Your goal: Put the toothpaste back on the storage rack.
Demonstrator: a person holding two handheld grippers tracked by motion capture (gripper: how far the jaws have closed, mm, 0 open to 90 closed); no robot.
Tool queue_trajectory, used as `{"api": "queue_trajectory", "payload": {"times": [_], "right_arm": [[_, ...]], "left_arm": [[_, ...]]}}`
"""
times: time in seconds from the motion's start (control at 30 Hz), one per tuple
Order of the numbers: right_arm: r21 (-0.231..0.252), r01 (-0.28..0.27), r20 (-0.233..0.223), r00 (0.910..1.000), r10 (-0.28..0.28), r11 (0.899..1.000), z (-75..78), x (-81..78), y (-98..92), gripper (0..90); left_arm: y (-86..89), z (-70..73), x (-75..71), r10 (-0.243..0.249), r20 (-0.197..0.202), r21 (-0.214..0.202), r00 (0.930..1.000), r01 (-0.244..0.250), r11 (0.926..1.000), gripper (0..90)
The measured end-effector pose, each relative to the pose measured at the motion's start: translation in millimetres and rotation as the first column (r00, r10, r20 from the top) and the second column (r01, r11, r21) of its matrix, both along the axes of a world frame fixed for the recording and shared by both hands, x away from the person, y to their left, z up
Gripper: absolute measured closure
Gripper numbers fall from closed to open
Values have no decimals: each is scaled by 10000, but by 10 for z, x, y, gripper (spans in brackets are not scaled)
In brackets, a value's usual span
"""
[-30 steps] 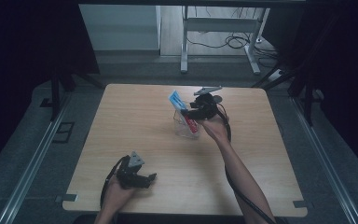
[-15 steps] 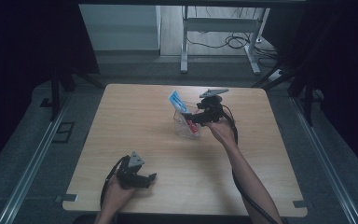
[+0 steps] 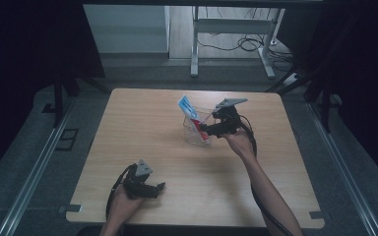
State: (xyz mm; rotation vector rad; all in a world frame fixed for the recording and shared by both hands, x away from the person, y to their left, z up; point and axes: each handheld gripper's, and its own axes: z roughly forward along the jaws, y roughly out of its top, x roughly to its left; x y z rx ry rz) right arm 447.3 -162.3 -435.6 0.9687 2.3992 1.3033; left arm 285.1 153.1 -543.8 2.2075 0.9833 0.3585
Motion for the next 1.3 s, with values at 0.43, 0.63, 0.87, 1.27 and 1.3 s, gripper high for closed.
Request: {"api": "queue_trajectory", "payload": {"times": [0.43,0.63,0.87,1.27,1.3], "right_arm": [[-106,-171,-59,9998,170,9998,-8,-112,-39,160],[-46,-122,-223,9997,121,9999,-42,-141,-90,160],[-27,-48,-496,9988,47,10000,-113,-149,-139,163],[341,81,-862,9963,-51,9994,-237,-195,-182,167],[285,80,-845,9964,-56,9996,-243,-208,-184,167]], "left_arm": [[0,0,0,-2,4,2,10000,2,10000,138],[0,1,-1,5,3,14,10000,-5,10000,138],[0,1,-1,8,6,12,10000,-8,10000,138],[-1,0,-1,13,13,-2,10000,-13,10000,138],[-1,0,-1,19,18,5,10000,-19,10000,138]]}}
